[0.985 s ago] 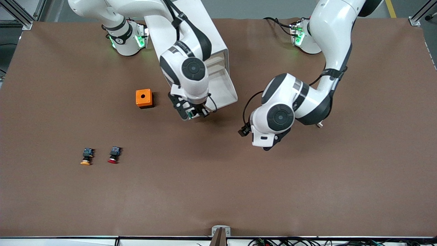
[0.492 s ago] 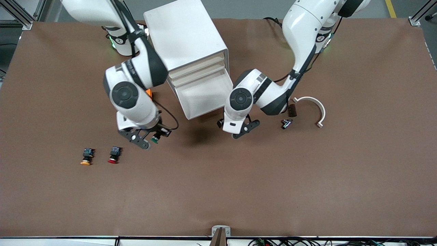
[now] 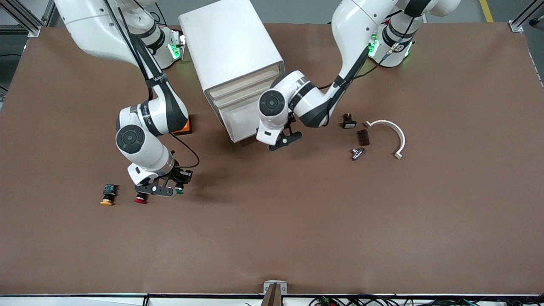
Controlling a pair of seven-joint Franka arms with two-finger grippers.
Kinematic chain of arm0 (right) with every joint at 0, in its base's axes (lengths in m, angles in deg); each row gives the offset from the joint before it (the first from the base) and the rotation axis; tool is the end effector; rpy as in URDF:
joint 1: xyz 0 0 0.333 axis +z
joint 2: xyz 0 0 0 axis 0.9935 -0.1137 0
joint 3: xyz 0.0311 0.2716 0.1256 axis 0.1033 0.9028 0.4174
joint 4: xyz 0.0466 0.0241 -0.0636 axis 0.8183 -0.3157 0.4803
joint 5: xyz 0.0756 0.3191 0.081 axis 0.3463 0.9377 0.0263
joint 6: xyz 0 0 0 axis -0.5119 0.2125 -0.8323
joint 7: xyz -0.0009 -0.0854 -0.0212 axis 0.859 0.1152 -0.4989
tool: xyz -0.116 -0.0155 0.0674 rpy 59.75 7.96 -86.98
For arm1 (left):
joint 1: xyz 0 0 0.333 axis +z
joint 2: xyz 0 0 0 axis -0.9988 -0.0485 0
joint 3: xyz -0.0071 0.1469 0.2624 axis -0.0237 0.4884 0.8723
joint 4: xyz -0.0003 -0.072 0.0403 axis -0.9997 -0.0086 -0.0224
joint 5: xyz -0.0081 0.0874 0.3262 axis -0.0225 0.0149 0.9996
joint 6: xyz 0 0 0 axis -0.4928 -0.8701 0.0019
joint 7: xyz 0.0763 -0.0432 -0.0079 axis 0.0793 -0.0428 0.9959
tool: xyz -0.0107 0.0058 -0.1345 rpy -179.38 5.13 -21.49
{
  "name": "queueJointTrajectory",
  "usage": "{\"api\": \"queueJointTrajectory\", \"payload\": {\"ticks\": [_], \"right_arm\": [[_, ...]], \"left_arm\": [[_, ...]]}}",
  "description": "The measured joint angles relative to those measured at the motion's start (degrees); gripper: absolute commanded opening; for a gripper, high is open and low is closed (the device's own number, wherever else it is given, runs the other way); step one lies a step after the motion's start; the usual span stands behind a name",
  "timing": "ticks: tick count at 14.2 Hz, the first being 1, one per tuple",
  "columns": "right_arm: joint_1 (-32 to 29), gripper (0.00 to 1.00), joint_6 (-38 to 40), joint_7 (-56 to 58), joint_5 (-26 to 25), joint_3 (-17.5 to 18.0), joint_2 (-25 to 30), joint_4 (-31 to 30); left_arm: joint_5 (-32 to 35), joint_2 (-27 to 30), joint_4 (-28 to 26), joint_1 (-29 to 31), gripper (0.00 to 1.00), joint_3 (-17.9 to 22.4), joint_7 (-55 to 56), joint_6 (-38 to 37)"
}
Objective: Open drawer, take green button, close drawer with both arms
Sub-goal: 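Place the green button beside the red button with the right gripper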
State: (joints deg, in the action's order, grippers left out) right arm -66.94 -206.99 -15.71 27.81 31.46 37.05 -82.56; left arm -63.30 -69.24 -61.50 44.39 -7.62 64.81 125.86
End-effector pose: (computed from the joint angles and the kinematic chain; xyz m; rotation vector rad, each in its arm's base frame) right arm 0.5678 0.1639 0.2420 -3.1226 0.1821 -0.0668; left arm 0.3813 -0.4933 0.2212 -2.9762 -0.6161 0.3481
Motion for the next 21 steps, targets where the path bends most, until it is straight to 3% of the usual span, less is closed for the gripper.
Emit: {"api": "queueJointTrajectory", "payload": {"ticks": [6, 8, 9, 10, 11, 15, 18, 21], "right_arm": [[-4.64, 0.00, -3.37, 8.00, -0.08, -0.05, -3.49, -0.19], [-5.75, 0.01, -3.86, 8.98, -0.09, -0.06, -4.14, -0.19], [-5.95, 0.24, -4.00, 9.16, -0.09, -0.05, -4.31, -0.18], [-6.07, 0.71, -4.03, 9.20, -0.09, -0.04, -4.46, -0.16], [-6.21, 1.00, -4.05, 9.22, -0.09, -0.04, -4.67, -0.12], [-6.55, 1.00, -4.59, 9.31, -0.09, -0.04, -5.36, 0.28], [-6.65, 1.00, -4.16, 9.44, -0.09, -0.05, -5.33, 1.59], [-7.61, 1.00, 2.78, 11.17, -0.13, -0.07, -4.45, 4.96]], "left_arm": [[-0.48, 0.09, -0.20, -0.88, 1.00, -4.83, 7.92, 0.04], [-3.81, 0.12, -0.18, -0.92, 1.00, -6.08, 12.69, 0.13], [-4.42, 0.16, -0.17, -0.98, 1.00, -6.24, 14.31, 0.20], [-4.60, 0.20, -0.16, -0.94, 1.00, -6.14, 15.36, 0.21], [-4.86, 0.24, -0.16, -0.84, 1.00, -6.04, 16.43, 0.21], [-5.24, 2.54, 0.99, 3.17, 1.00, -4.22, 19.88, -1.70], [0.06, 4.70, 5.86, 13.17, 1.00, -3.37, 18.19, -7.68], [2.11, 8.47, 8.89, 22.99, 1.00, -3.32, 7.87, -11.18]]}}
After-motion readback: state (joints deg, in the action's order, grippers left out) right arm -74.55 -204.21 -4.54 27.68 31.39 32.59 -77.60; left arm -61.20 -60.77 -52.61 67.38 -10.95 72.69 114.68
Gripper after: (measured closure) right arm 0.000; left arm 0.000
